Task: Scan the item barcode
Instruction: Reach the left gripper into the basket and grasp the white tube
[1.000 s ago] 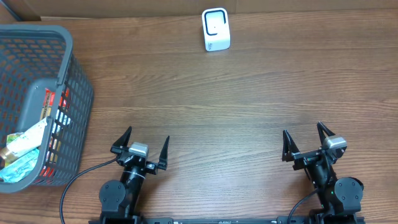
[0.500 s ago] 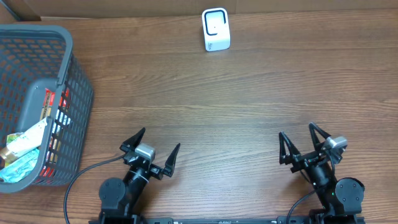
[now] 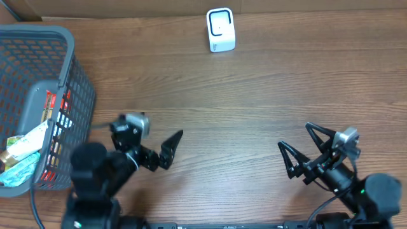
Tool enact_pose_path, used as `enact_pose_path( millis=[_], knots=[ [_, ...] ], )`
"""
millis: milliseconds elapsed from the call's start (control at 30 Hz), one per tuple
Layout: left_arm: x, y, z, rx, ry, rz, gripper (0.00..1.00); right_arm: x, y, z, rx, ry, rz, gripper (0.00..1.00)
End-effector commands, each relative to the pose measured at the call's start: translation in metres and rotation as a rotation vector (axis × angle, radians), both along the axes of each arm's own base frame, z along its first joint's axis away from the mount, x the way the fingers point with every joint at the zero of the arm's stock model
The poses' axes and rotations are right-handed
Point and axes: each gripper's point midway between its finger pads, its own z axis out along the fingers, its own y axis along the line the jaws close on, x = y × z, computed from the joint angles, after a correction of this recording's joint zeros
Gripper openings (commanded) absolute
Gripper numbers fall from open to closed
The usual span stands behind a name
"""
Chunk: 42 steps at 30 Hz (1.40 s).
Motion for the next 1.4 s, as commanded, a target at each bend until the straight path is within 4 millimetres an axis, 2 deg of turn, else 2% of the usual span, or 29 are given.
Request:
enact_pose_path(
  millis=[0,133,300,433,533,600,700,867,1033,1133,1367],
  knots=[
    [0.012,0.003,0.044,0.027,0.038,0.006,1.00,-0.002,0.006,0.033,-0.015,0.038,0.040,1.00],
    [0.014,0.002,0.075,0.029,0.171,-0.005,1.00,0.004,0.006,0.046,-0.091,0.153,0.057,1.00],
    [0.012,-0.012,0.117,-0.020,0.244,-0.086,1.00,0.013,0.007,0.052,-0.131,0.327,0.075,1.00],
    [0.016,-0.014,0.133,-0.025,0.230,-0.098,0.99,0.025,0.009,0.042,-0.126,0.433,0.086,1.00],
    [0.022,-0.005,0.130,0.050,0.200,-0.071,1.00,0.030,0.011,0.028,-0.126,0.501,0.105,1.00],
    [0.032,0.020,0.124,0.106,0.217,0.072,1.00,0.031,0.011,0.019,-0.145,0.536,0.116,1.00],
    [0.041,0.076,0.113,0.127,0.289,0.365,1.00,0.034,0.012,0.010,-0.171,0.559,0.130,1.00],
    [0.040,0.156,0.101,0.049,0.369,0.665,1.00,0.036,0.012,0.005,-0.185,0.565,0.139,1.00],
    [0.029,0.238,0.082,-0.037,0.449,0.940,1.00,0.035,0.012,0.004,-0.186,0.572,0.139,1.00],
    [0.021,0.275,0.061,-0.126,0.534,1.072,1.00,0.034,0.011,0.003,-0.189,0.579,0.135,1.00],
    [-0.003,0.331,-0.002,-0.256,0.766,1.373,1.00,0.033,0.006,-0.003,-0.218,0.593,0.118,1.00]
  ],
)
